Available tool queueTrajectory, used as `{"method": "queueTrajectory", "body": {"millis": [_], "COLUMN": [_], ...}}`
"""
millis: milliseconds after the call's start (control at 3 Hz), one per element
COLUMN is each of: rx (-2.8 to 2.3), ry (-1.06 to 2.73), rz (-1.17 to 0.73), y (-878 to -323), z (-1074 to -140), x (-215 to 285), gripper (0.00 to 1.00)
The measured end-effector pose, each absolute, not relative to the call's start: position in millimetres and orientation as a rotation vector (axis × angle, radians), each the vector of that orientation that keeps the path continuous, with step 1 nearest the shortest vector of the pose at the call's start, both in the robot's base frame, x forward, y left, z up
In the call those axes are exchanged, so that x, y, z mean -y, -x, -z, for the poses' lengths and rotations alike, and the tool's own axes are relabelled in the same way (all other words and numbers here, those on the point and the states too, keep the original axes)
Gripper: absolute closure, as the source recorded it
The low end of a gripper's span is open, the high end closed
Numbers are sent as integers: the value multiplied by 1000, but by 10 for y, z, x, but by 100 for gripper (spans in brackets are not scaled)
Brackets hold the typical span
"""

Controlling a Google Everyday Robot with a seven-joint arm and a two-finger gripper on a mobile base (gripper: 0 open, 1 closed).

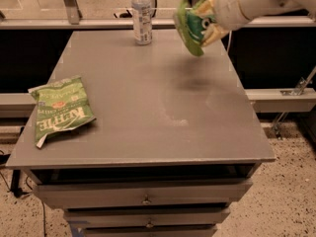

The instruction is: Move green rice chip bag near blue plastic bottle

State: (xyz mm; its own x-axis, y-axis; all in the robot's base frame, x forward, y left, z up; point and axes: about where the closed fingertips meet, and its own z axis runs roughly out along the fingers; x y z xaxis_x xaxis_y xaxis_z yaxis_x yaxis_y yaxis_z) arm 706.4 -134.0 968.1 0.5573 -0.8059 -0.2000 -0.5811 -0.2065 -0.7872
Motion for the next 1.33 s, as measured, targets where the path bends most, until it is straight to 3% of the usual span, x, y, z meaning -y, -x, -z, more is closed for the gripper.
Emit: {"method": "queueTrajectory", "body": {"millis": [667, 1333], "rx": [-929, -881], "ry": [2036, 2128], "rz": [305, 278], "y": [-7805, -7894], "z": [-9382, -9146], "x": [928, 909], "gripper": [100, 100]}}
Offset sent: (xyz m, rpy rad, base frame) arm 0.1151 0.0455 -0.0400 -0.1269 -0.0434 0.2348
